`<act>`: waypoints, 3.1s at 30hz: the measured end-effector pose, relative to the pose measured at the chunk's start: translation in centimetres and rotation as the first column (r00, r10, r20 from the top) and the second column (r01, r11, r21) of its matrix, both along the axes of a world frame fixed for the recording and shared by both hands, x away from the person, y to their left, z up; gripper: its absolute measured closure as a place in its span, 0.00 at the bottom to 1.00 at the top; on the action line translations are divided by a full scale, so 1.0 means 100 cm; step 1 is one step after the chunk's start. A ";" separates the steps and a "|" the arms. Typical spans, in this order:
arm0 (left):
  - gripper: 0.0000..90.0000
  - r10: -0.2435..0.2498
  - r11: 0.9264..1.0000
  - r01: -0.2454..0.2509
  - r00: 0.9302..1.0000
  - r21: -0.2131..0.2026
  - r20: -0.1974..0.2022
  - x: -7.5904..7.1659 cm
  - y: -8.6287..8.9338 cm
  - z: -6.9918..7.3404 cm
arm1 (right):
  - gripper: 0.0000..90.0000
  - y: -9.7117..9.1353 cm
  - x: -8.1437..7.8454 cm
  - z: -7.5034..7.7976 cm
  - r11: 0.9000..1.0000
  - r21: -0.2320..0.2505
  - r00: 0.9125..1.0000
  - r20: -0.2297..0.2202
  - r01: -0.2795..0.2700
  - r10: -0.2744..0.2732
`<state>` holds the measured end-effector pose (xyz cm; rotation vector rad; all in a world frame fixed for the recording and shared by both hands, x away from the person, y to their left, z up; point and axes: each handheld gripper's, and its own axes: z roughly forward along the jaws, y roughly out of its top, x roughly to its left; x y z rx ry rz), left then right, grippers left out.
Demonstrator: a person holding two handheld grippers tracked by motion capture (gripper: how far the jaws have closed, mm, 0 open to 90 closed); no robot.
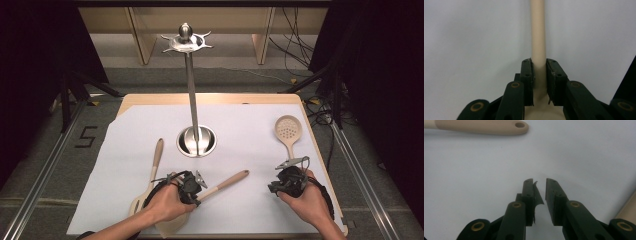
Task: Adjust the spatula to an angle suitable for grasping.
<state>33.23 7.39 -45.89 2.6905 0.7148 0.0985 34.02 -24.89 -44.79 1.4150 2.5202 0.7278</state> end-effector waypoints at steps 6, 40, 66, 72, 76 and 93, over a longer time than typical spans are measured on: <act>0.84 -0.011 1.000 0.011 1.000 0.016 -0.013 0.000 0.000 -0.002 | 0.87 0.001 0.000 0.000 1.000 0.002 1.000 -0.005 0.002 -0.002; 0.87 -0.009 0.997 0.014 0.998 -0.077 0.057 0.010 -0.015 0.011 | 0.86 -0.002 0.000 0.002 1.000 0.008 1.000 0.015 0.009 -0.009; 0.86 0.214 0.829 -0.031 0.940 -0.559 0.264 0.000 -0.004 0.043 | 0.71 0.062 -0.008 0.059 0.841 0.521 0.944 0.327 -0.148 -0.036; 0.86 0.245 0.804 -0.055 0.937 -0.592 0.247 -0.001 -0.004 0.046 | 0.69 0.079 0.002 0.063 0.827 0.548 0.957 0.287 -0.126 -0.045; 0.86 0.254 0.793 -0.057 0.936 -0.606 0.244 -0.002 -0.005 0.048 | 0.70 0.084 0.008 0.066 0.819 0.553 0.943 0.331 -0.157 -0.042; 0.86 0.239 0.818 -0.004 0.912 -0.575 0.333 -0.002 -0.014 0.056 | 0.84 0.101 0.009 0.088 0.782 0.605 0.943 0.325 -0.149 -0.071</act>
